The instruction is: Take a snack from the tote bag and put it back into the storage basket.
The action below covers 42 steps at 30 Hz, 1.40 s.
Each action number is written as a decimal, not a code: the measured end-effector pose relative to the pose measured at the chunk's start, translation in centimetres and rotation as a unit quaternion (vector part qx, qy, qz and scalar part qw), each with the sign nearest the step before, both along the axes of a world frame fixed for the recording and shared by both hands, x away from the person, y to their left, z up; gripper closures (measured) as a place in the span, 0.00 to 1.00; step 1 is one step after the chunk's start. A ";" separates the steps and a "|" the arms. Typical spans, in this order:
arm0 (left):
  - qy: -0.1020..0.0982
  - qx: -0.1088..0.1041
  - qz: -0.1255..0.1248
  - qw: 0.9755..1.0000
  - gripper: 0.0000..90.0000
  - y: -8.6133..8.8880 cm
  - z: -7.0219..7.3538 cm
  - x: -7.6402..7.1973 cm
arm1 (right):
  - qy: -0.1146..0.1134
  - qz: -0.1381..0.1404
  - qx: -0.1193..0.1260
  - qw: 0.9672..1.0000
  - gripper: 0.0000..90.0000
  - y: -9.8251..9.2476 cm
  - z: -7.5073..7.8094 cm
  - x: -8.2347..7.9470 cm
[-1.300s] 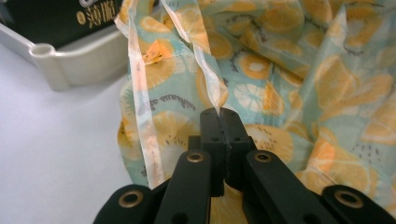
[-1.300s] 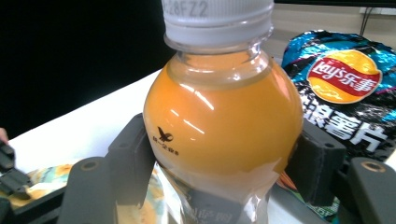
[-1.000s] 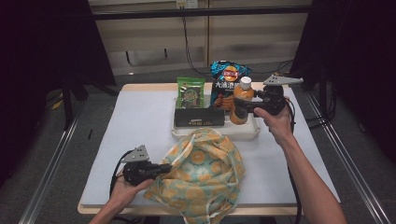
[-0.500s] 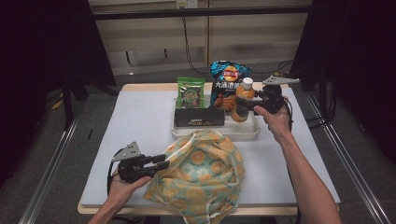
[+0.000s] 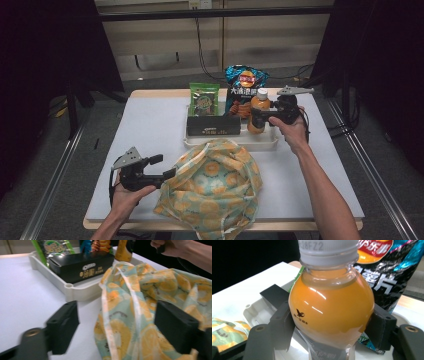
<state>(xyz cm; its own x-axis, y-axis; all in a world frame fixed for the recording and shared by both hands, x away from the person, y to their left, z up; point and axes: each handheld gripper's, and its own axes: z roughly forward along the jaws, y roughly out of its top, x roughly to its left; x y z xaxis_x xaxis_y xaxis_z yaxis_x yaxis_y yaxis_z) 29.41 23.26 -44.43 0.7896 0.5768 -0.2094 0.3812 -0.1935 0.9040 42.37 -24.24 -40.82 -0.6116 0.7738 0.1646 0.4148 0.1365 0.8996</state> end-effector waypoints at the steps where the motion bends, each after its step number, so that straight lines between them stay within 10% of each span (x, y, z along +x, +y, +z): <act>1: 0.004 -0.002 0.005 1.000 0.16 0.1 -0.1 0.0 | 0.002 -0.001 -0.001 1.000 0.35 0.0 -0.2 0.1; 42: -0.009 0.015 0.032 0.999 0.12 1.1 -0.3 0.0 | -0.019 -0.039 -0.035 0.998 0.35 1.2 -3.0 -0.4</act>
